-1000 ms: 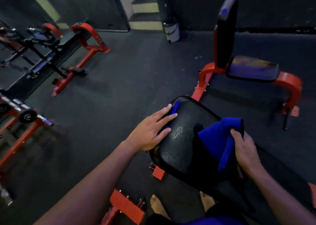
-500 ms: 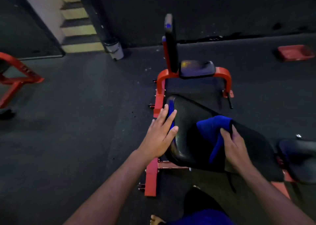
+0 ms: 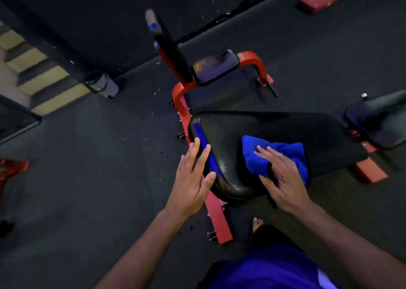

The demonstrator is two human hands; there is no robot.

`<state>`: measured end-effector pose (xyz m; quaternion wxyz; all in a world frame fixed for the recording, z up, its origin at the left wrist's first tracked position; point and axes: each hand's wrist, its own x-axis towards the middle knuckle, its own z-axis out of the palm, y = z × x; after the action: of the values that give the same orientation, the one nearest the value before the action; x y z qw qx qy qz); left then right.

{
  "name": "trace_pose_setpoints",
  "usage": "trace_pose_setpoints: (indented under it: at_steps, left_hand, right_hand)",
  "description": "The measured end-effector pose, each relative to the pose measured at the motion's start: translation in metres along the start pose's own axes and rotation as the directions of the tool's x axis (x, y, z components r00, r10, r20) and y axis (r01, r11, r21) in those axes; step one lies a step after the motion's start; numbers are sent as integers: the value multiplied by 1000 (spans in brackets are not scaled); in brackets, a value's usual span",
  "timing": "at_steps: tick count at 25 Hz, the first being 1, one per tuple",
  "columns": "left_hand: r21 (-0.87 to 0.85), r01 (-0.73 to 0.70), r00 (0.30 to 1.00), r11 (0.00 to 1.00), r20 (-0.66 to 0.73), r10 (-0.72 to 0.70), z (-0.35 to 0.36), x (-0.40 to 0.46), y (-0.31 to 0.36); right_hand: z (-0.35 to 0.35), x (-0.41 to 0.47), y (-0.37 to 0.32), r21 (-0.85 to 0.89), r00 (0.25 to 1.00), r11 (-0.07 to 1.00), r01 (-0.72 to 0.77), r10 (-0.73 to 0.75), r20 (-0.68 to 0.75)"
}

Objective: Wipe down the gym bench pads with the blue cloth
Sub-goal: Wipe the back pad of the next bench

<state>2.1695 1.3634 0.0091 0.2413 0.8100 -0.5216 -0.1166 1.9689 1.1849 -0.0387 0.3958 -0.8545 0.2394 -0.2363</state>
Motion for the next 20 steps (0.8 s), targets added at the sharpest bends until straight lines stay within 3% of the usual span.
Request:
trace_pose_setpoints:
  at_steps: [4,7,9,11,14,16,18,20]
  left_hand:
    - [181,-265,962,947,-19,273,-10,22,-6]
    - [209,-541,840,815,95,534,-18,49,-11]
    - [200,-629,777,751,175,604,-21,67,-15]
    - [187,-692,721,697,234,653,-23,77,-19]
    - [159,-751,658,641,270,703,-26,81,-28]
    - [135,-779,622,613,289,727,-30,82,-34]
    - [139,-798,597,586,313,739,-32,84,-41]
    - [125,-825,560,552,317,765,-35,85,-48]
  right_hand:
    - [0,-8,-4,85,981,982,-169,176,-81]
    - [1,-35,-22,191,945,937,-291,313,-97]
    - [6,-52,-37,279,902,884,-374,417,-114]
    - [16,-62,-54,353,808,820,-450,542,-230]
    - [34,-66,-102,593,515,612,-523,781,-352]
    - [61,-73,-145,702,382,498,-509,861,-334]
    - [92,-70,-183,711,374,477,-517,873,-313]
    - [124,-51,-210,664,413,576,-477,814,-409]
